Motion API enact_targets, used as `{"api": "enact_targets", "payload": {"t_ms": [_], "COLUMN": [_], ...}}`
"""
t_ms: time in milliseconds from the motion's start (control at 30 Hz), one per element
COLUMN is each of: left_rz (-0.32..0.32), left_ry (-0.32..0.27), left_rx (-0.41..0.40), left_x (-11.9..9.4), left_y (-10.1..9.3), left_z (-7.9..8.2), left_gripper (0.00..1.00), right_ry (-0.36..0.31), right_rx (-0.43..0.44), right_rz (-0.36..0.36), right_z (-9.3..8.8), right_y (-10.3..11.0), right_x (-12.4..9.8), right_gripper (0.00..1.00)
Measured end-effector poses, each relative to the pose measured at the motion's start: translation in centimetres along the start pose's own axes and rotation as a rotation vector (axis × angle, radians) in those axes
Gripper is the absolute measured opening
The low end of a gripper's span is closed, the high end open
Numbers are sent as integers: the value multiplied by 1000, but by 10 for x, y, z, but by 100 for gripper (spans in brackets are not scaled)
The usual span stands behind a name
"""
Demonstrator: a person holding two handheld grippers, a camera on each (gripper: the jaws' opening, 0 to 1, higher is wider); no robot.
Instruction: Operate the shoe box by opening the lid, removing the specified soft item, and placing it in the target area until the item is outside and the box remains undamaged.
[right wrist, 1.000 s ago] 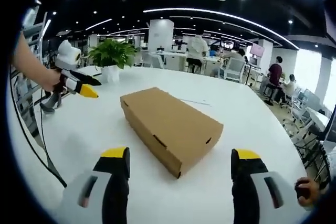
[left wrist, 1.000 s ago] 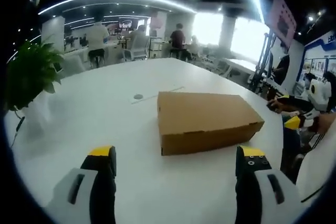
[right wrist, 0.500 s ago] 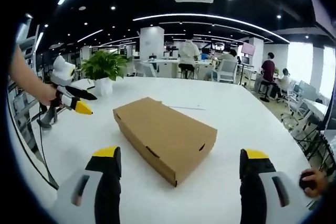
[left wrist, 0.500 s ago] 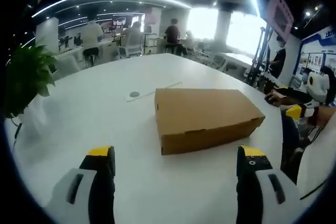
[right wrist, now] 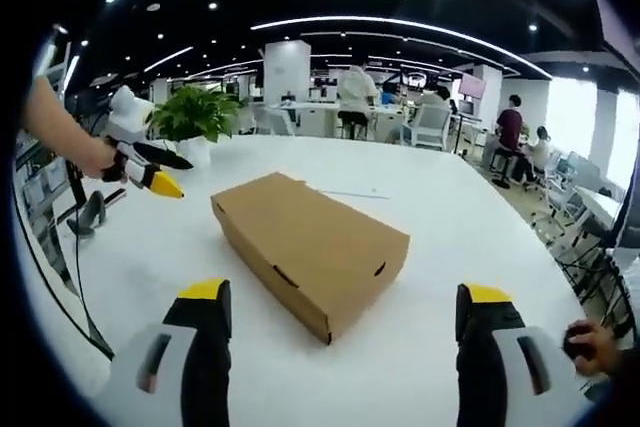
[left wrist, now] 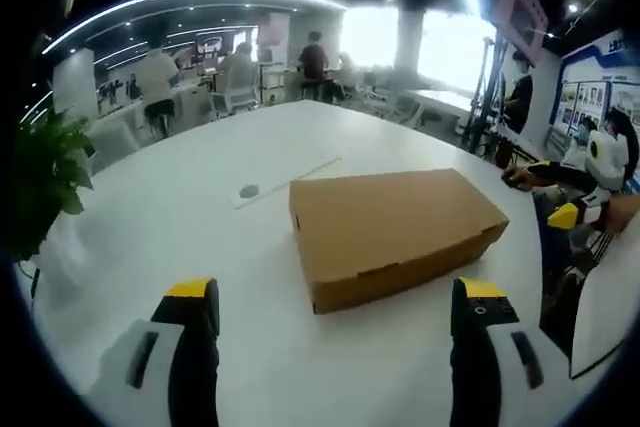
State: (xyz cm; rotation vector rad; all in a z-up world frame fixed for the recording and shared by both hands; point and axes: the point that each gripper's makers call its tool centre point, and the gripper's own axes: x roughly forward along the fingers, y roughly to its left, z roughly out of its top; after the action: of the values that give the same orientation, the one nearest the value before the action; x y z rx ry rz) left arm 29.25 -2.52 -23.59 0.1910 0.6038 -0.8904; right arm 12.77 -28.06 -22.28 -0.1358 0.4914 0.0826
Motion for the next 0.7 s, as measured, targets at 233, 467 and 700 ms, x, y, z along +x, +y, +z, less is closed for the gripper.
{"api": "enact_targets", "payload": {"t_ms": [233,467,700], "left_rz": [-18,-20,-59], "left_ry": [65,78,112], "left_rx": [17,30,119], "left_x": [-5,-3,3], "left_y": [0,-2,-1], "left_z": [-21,-28,-22], "left_gripper": [99,99,99], "right_ry": [84,-23,-115], "right_rx": [-36,75,85], "right_rz": [-37,28,75], "right_z": [-12,3,23], "right_y": [-10,4,13], "right_x": [2,4,4], "right_gripper": [91,94,93]}}
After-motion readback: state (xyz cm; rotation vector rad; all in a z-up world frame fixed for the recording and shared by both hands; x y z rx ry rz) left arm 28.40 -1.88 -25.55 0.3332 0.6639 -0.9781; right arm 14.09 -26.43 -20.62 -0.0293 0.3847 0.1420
